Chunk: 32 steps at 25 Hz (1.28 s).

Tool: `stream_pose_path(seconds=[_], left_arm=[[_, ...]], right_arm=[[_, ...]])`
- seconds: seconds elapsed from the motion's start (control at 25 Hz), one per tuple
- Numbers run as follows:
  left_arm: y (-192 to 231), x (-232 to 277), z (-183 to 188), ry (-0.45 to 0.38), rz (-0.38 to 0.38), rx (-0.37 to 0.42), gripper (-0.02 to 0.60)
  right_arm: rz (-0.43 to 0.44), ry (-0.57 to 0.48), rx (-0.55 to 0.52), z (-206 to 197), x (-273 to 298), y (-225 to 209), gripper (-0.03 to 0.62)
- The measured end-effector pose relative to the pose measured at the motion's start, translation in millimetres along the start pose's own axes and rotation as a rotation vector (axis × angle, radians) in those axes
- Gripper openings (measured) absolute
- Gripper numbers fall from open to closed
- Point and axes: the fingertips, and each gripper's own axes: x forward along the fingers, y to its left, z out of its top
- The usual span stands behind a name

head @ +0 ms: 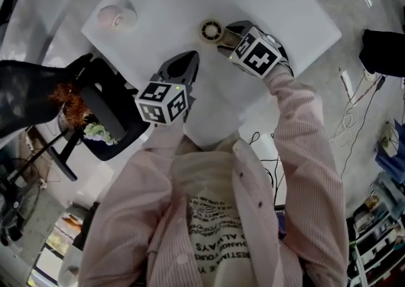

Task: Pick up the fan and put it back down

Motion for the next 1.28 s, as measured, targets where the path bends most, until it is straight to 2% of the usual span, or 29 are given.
stream_pose_path(seconds=[0.36,0.68,0.84,1.28], left_arm=[[15,-5,-5,0.017,-0.009,-0.010,0.002],[20,-7,-5,0.022,-0.020,-0.003,0.002],[18,-6,-2,0.021,-0.027,0.001,0.002],[16,-20,8,-0.012,-0.031,0.026,0.002]], right_arm=[[-0.067,0.081,-0.036,-2,7,-6,0.198],[-0.116,0.100,-0.055,1,8,-5,0.184],[-0.134,0.073,-0.045,5,6,-4,0.184],[-0.166,-0.075,0.099,23,-11,7,0.184]])
